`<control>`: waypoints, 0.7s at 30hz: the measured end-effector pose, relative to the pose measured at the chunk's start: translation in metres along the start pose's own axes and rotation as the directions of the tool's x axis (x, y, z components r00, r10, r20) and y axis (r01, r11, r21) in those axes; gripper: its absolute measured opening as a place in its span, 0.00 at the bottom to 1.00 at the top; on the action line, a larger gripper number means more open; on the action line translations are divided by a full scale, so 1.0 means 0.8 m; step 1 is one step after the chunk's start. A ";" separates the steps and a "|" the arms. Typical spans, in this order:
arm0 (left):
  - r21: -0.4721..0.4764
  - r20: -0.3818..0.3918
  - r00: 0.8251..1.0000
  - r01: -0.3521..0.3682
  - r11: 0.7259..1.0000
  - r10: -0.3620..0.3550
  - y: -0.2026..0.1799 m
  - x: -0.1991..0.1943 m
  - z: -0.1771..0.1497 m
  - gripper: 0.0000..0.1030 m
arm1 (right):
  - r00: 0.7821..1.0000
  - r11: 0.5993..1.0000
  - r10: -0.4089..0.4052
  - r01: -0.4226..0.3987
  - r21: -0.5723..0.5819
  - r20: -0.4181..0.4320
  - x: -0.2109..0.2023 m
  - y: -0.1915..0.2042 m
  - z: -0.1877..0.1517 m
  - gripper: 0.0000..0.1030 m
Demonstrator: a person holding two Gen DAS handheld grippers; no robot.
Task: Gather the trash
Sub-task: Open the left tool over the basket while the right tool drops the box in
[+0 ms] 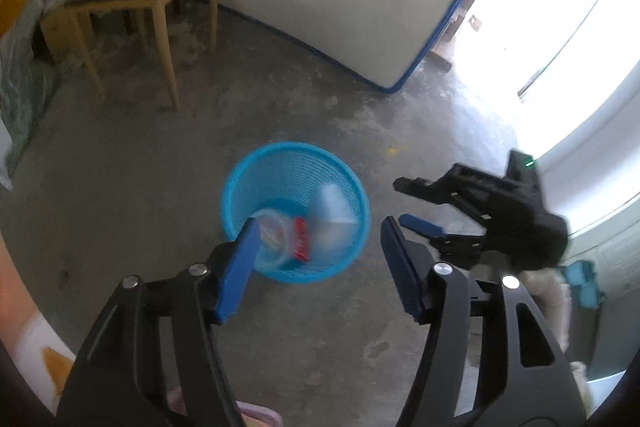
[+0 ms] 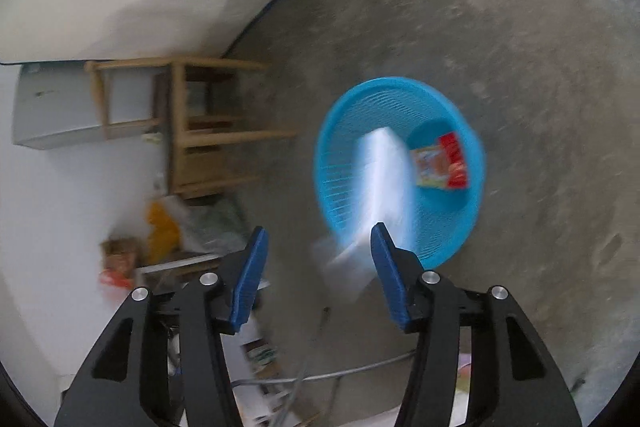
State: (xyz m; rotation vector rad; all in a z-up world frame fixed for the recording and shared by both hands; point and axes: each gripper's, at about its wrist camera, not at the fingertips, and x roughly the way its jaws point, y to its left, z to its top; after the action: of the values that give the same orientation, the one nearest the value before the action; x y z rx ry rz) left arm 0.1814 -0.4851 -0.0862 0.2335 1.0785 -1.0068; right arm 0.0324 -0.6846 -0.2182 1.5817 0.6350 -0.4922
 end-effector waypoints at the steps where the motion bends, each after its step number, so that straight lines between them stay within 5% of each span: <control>1: -0.008 0.012 1.000 0.017 1.000 -0.017 0.006 -0.006 -0.007 0.61 | 1.000 1.000 -0.001 0.000 0.006 0.003 0.000 -0.006 -0.003 0.51; 9: 0.013 0.151 0.989 -0.003 1.000 0.001 0.030 -0.070 -0.035 0.72 | 0.999 0.997 -0.044 0.046 -0.061 0.026 -0.018 -0.022 -0.029 0.51; 21: -0.100 0.314 0.949 0.035 0.994 -0.001 0.069 -0.208 -0.110 0.77 | 0.995 0.948 0.009 0.023 -0.318 0.098 -0.100 0.065 -0.110 0.65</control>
State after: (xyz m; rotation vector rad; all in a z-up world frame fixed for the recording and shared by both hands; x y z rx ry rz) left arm 0.1526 -0.3068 -0.0105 -0.0233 0.8394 -0.9628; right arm 0.0016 -0.6087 -0.1171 1.2418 0.6113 -0.4447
